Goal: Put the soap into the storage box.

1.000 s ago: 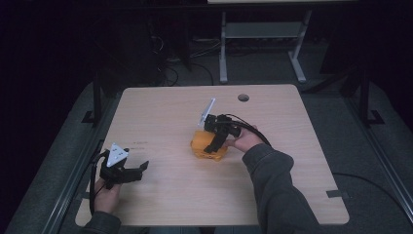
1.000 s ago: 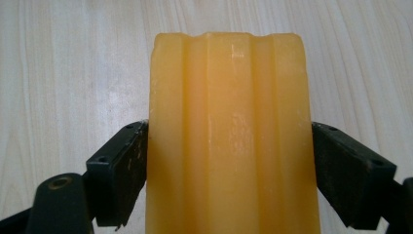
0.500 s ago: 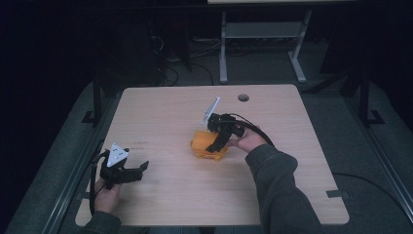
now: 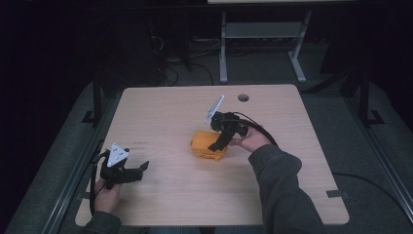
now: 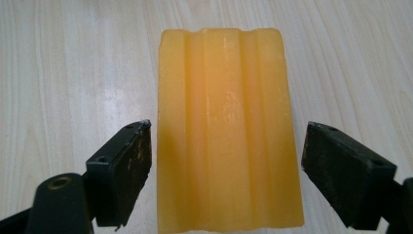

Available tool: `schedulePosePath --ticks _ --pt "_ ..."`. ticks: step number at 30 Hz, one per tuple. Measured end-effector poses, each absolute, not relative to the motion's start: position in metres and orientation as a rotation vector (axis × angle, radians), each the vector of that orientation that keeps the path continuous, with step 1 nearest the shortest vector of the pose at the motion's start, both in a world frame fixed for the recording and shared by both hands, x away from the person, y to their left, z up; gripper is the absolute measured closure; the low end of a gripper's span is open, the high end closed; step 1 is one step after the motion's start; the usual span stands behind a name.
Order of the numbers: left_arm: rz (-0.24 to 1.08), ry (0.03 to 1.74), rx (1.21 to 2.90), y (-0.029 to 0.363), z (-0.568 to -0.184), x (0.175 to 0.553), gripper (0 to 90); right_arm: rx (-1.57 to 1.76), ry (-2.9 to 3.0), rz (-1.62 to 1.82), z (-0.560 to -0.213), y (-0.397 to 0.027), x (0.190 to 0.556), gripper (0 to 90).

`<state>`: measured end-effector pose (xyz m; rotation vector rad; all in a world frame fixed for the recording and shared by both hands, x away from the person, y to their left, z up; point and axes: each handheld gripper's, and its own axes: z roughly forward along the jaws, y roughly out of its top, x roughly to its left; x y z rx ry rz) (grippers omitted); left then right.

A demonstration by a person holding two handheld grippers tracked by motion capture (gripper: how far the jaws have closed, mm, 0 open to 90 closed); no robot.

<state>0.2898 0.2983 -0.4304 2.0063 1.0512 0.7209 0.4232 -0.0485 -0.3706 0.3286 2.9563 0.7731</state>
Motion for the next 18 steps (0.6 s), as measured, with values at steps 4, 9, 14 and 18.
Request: schedulePosePath --ticks 4,9,14,18 --pt "0.721 1.053 2.007 0.298 -0.431 0.290 14.1 0.327 2.946 0.783 -0.368 -0.051 0.422 18.0" --pt "0.719 1.051 2.006 0.297 -0.431 0.290 14.1 0.336 2.942 0.781 -0.366 -0.055 0.421 18.1" --pt "0.719 1.055 2.004 0.298 -0.430 0.290 14.1 0.341 2.932 0.785 -0.364 -0.058 0.420 18.9" --pt "0.720 1.053 2.005 0.298 -0.430 0.290 14.1 0.350 2.930 0.787 -0.363 -0.060 0.419 19.2"
